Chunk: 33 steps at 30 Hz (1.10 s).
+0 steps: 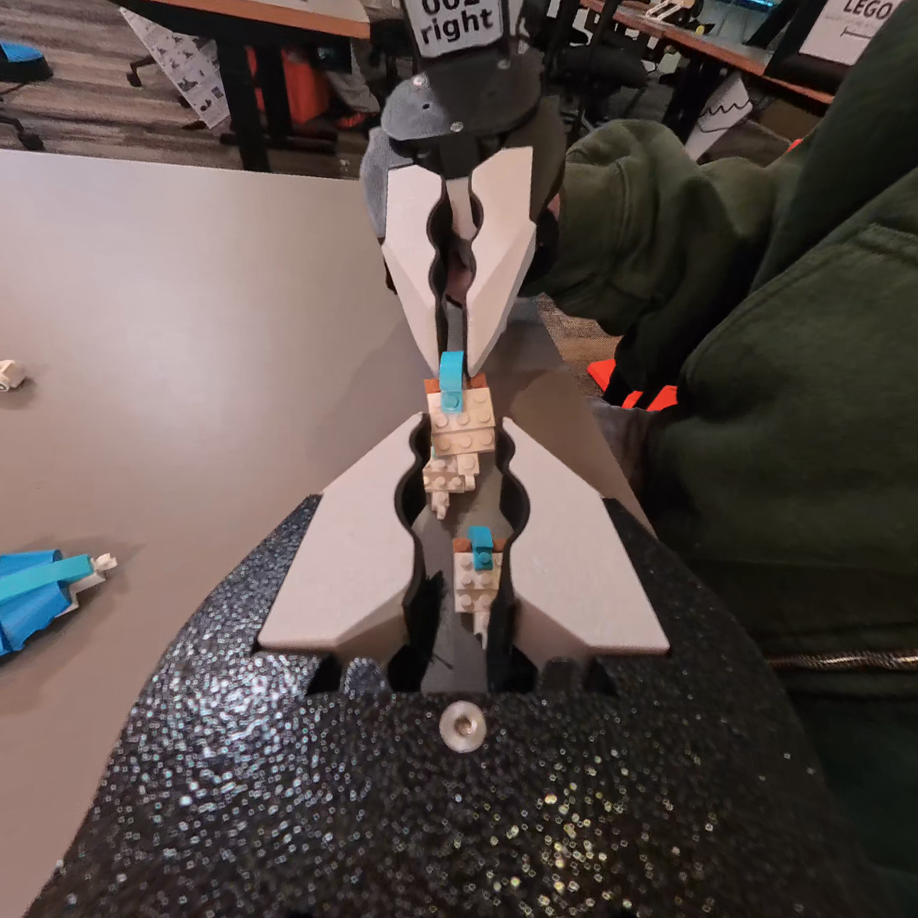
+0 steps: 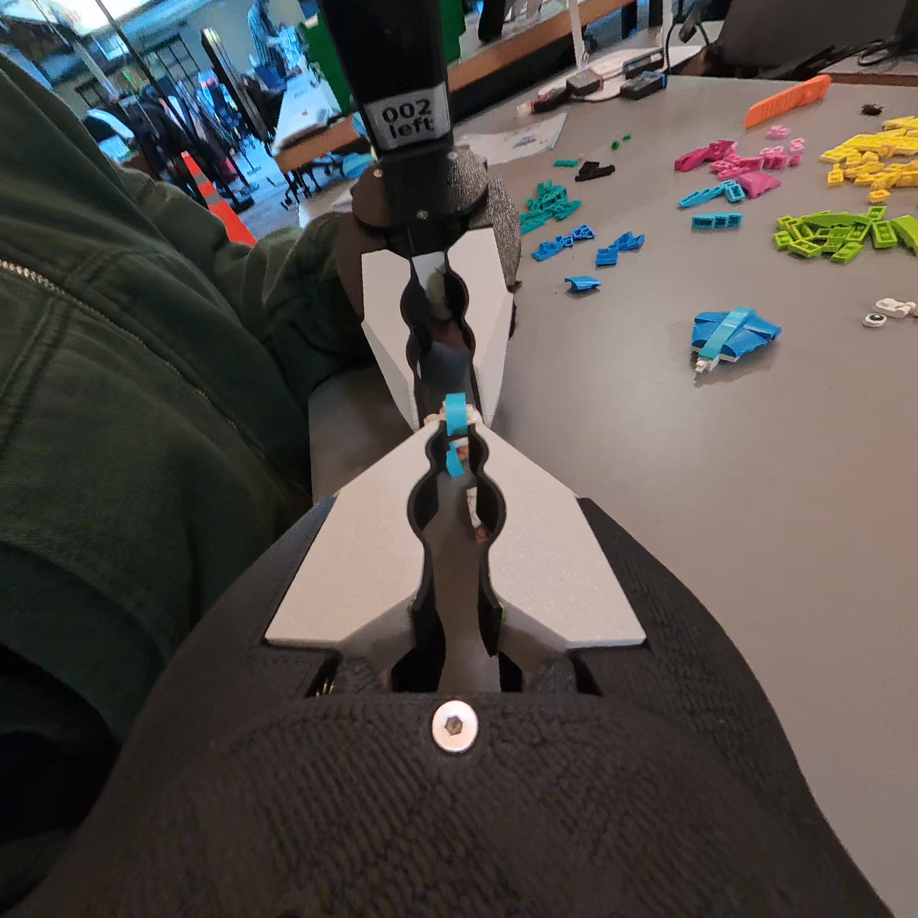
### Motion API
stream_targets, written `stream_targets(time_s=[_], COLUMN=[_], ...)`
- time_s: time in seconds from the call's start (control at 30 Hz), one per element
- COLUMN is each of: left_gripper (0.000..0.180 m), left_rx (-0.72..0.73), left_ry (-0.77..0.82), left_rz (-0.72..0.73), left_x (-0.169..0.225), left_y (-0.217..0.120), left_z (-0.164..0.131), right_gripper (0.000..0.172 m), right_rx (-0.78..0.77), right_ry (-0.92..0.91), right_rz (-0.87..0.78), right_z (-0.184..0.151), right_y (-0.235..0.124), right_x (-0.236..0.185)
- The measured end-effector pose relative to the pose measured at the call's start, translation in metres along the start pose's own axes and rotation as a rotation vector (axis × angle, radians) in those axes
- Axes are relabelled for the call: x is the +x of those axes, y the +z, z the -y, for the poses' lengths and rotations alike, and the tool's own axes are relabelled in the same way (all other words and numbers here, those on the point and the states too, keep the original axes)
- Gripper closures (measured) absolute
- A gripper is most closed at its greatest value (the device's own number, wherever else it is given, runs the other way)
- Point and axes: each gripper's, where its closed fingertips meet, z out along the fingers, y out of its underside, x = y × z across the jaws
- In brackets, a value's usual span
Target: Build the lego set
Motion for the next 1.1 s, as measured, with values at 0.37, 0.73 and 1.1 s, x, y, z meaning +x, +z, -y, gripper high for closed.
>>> stream_targets(time_s=[0.37, 0.73, 1.1], left_gripper=[0.157, 0.157, 0.157], left_rx=[0.02, 0.032, 0.037], left_ry=[0.035, 0.057, 0.052], left_rz=[-0.039, -0.062, -0.058], left_x=[0.009, 0.014, 0.013], left_y=[0.0, -0.001, -0.003], left_z=[0.002, 0.004, 0.004], right_gripper=[0.164, 0.164, 0.161], right_rx=[-0.169, -0.193, -0.238], right_ry=[-0.101, -0.149, -0.178], right_rz=[0.005, -0.026, -0.064], right_z=[-0.005, -0.002, -0.001], right_y=[0.002, 0.0, 0.002], right_x=[-0.015, -0.018, -0.018])
